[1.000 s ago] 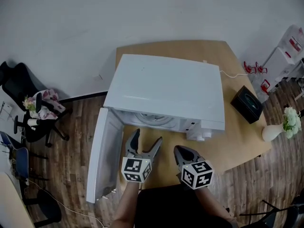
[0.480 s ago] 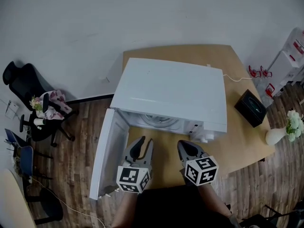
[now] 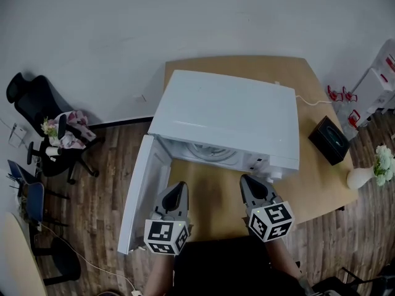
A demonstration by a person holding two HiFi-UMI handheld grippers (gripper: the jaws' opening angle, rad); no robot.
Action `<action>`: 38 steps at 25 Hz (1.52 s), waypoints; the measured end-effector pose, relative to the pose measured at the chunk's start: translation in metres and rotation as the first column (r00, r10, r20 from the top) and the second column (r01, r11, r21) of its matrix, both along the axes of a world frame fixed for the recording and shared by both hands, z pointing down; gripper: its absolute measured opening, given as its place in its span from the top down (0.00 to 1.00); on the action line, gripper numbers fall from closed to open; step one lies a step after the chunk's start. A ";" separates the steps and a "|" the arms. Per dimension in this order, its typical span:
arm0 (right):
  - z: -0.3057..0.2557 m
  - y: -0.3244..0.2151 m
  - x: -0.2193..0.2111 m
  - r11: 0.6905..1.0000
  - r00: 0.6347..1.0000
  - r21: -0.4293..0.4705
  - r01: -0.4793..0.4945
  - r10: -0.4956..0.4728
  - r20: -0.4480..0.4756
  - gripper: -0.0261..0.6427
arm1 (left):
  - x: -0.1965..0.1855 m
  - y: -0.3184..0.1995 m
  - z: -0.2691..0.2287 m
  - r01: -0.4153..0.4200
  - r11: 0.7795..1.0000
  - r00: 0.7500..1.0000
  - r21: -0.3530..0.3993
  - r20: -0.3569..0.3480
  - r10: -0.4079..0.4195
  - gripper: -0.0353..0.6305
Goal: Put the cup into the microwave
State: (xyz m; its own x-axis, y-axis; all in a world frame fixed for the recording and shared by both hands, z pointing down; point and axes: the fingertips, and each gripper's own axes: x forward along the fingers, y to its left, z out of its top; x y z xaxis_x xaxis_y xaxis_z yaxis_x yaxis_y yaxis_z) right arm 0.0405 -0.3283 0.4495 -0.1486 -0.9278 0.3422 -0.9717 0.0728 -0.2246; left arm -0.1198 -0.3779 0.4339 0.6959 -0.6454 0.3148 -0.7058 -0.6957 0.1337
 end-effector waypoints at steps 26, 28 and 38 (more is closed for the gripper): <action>-0.007 0.025 0.000 0.997 0.997 0.048 0.053 -0.050 -0.064 0.97 | 0.006 0.010 0.006 -0.043 0.998 0.999 0.044 -0.031 0.045 0.94; -0.006 0.025 -0.001 0.997 0.997 0.050 0.054 -0.051 -0.057 0.97 | 0.007 0.011 0.006 -0.049 0.998 0.998 0.040 -0.032 0.050 0.94; -0.002 0.024 0.000 0.999 0.998 0.030 0.027 -0.026 -0.051 0.97 | 0.014 0.006 0.009 -0.079 0.996 0.997 0.038 -0.015 0.080 0.94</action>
State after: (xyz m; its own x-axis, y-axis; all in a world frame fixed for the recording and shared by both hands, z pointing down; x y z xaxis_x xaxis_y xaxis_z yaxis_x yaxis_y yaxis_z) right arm 0.0401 -0.3047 0.4476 -0.1566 -0.9338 0.3216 -0.9794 0.1049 -0.1723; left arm -0.1057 -0.3716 0.4433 0.7502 -0.5992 0.2797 -0.6461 -0.7541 0.1175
